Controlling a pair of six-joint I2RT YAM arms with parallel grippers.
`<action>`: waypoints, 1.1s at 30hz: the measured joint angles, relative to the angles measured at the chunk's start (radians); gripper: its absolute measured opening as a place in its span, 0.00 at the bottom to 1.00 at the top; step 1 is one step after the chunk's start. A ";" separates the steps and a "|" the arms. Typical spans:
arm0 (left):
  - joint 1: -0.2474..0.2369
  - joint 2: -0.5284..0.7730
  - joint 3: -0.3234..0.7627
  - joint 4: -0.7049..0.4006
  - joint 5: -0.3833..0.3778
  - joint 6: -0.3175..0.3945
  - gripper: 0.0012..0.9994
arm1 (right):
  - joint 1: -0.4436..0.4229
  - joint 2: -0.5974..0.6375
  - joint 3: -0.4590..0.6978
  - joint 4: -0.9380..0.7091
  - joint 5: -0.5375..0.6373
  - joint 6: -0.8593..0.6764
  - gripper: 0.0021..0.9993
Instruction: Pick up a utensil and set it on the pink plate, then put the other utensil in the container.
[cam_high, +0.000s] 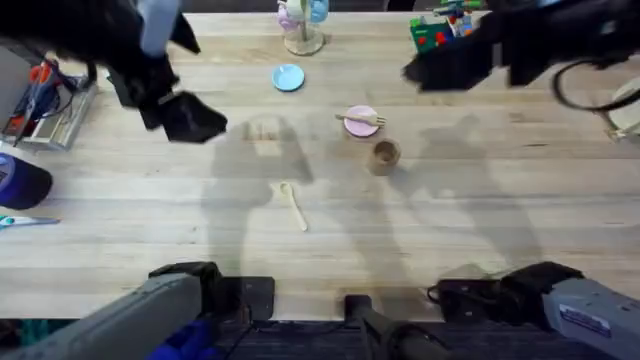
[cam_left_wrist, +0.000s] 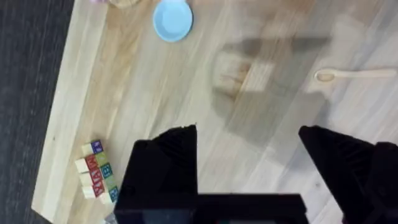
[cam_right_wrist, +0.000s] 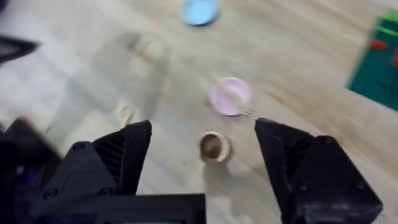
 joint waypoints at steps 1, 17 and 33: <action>0.000 -0.022 -0.038 0.019 -0.009 0.000 0.99 | 0.042 0.000 0.000 0.000 0.008 0.000 1.00; 0.033 -0.088 -0.328 0.254 -0.022 0.024 0.99 | 0.500 0.168 0.005 -0.002 0.252 0.141 1.00; 0.215 0.126 -0.341 0.363 0.170 0.076 0.99 | 0.641 0.285 0.005 0.020 0.432 0.359 1.00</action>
